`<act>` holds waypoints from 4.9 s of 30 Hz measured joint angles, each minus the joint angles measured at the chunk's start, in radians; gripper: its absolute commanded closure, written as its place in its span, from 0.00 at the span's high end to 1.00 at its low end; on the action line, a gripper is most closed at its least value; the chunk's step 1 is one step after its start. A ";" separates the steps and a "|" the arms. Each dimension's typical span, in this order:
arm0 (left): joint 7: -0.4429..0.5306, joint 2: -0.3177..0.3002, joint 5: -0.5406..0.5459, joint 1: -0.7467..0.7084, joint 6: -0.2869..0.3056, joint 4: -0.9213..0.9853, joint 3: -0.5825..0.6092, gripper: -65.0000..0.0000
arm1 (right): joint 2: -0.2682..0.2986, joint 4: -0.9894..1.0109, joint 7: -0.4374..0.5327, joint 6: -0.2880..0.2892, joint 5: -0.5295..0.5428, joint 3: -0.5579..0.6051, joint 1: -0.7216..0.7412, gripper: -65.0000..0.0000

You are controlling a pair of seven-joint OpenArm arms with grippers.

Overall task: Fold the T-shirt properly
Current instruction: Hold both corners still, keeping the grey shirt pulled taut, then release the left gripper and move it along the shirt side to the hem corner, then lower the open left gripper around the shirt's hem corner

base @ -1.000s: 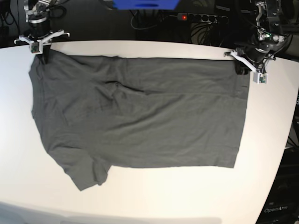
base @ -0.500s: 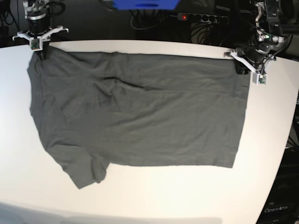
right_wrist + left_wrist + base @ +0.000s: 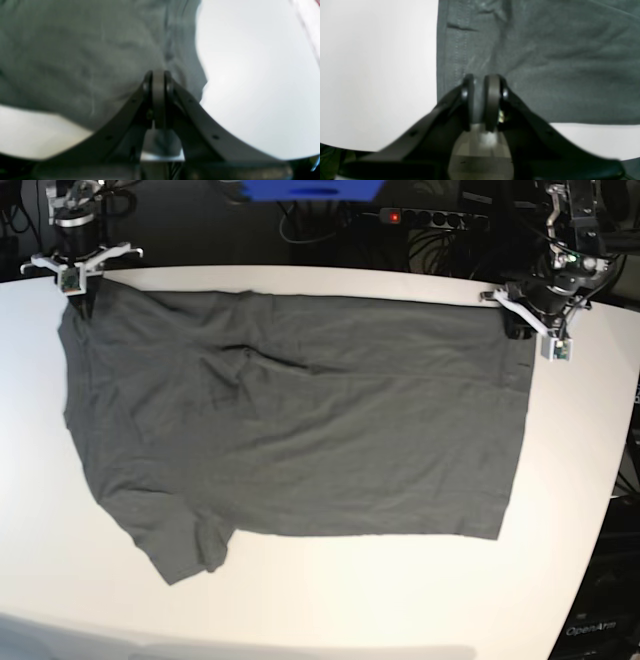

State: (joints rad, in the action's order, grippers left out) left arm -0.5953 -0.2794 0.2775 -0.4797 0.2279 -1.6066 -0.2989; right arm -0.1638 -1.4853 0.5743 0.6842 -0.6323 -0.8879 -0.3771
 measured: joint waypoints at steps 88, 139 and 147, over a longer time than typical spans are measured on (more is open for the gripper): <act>-0.283 -0.108 -0.055 0.783 0.008 0.305 0.054 0.75 | 0.000 -0.236 -0.428 0.006 -0.078 0.133 0.322 0.00; 0.083 -0.123 -0.057 1.040 0.001 0.968 0.274 0.75 | 0.000 -0.231 -0.504 0.012 -0.087 0.170 0.287 0.00; 0.084 -0.127 -0.057 1.031 0.000 0.968 0.271 0.75 | 0.000 -0.232 -0.507 0.012 -0.082 0.171 0.277 0.00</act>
State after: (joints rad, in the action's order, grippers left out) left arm -0.5114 -0.4061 0.2207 0.5514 0.2283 -0.6384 -0.0280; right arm -0.1642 -1.7168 0.0673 0.6960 -0.7143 -0.7174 -0.1001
